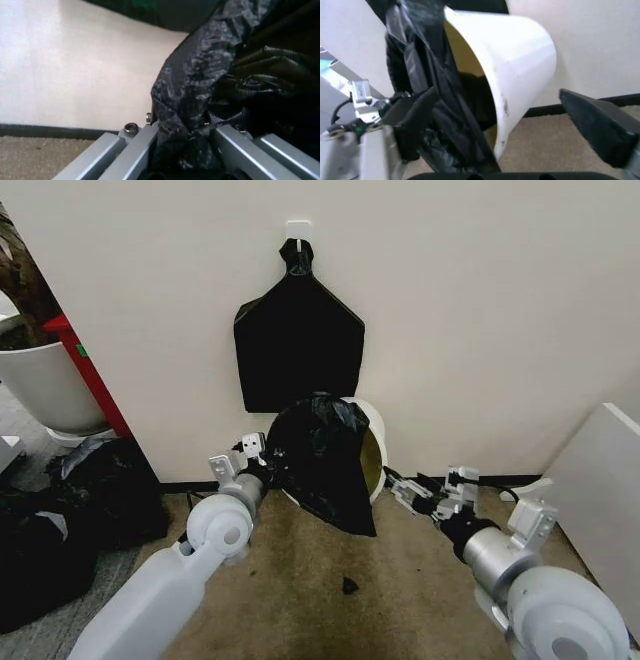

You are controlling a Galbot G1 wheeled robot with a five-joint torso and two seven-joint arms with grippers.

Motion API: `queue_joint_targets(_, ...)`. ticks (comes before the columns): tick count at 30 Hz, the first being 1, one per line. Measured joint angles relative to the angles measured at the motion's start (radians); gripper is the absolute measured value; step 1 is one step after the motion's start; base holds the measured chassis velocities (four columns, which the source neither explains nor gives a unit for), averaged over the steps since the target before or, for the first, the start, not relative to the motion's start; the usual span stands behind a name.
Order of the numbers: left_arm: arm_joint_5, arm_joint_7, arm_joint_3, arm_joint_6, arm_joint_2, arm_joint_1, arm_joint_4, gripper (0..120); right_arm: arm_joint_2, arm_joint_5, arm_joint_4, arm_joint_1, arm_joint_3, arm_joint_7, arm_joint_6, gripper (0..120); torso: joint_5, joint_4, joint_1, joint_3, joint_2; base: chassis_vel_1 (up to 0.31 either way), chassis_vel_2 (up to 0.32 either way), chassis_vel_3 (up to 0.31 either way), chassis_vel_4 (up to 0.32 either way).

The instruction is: Place the garbage bag over the trash bin.

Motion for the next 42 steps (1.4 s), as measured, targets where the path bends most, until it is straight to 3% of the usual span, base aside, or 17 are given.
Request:
queue_joint_targets(4, 0.002, 0.010, 0.003, 0.002, 0.021, 0.026, -0.027, 0, -0.001, -0.002, 0.000, -0.017, 0.003, 0.012, -0.001, 99, 0.0000, 0.0003, 0.000, 0.000, 0.000, 0.000, 0.000, 0.000, 0.000)
queue_joint_targets(14, 0.000, 0.015, -0.001, 0.005, 0.062, 0.086, -0.095, 0, -0.001, -0.009, 0.003, -0.064, 0.032, -0.004, 0.007, 100, 0.0000, 0.0003, 0.000, 0.000, 0.000, 0.000, 0.000, 0.000, 0.000)
queue_joint_targets(22, -0.046, -0.025, 0.000, 0.044, 0.073, 0.131, -0.132, 0, -0.014, -0.075, 0.002, -0.075, 0.057, -0.163, 0.056, 100, -0.0001, 0.0003, 0.000, 0.000, 0.000, 0.000, 0.000, 0.000, 0.000)
queue_joint_targets(28, -0.100, -0.104, 0.044, 0.106, 0.055, 0.088, -0.128, 0, -0.040, -0.040, 0.002, -0.044, -0.020, -0.257, 0.022, 100, -0.0001, 0.0000, 0.000, 0.000, 0.000, 0.000, 0.000, 0.000, 0.000)
queue_joint_targets(33, -0.128, -0.140, 0.054, 0.139, 0.048, 0.080, -0.135, 0, -0.066, 0.028, 0.001, 0.039, -0.053, -0.203, -0.056, 100, -0.0001, 0.0003, 0.000, 0.000, 0.000, 0.000, 0.000, 0.000, 0.000)
queue_joint_targets(42, -0.130, -0.144, 0.052, 0.143, 0.052, 0.085, -0.146, 0, -0.048, 0.074, 0.000, 0.066, -0.139, -0.107, -0.085, 100, -0.0001, 0.0001, 0.000, 0.000, 0.000, 0.000, 0.000, 0.000, 0.000)
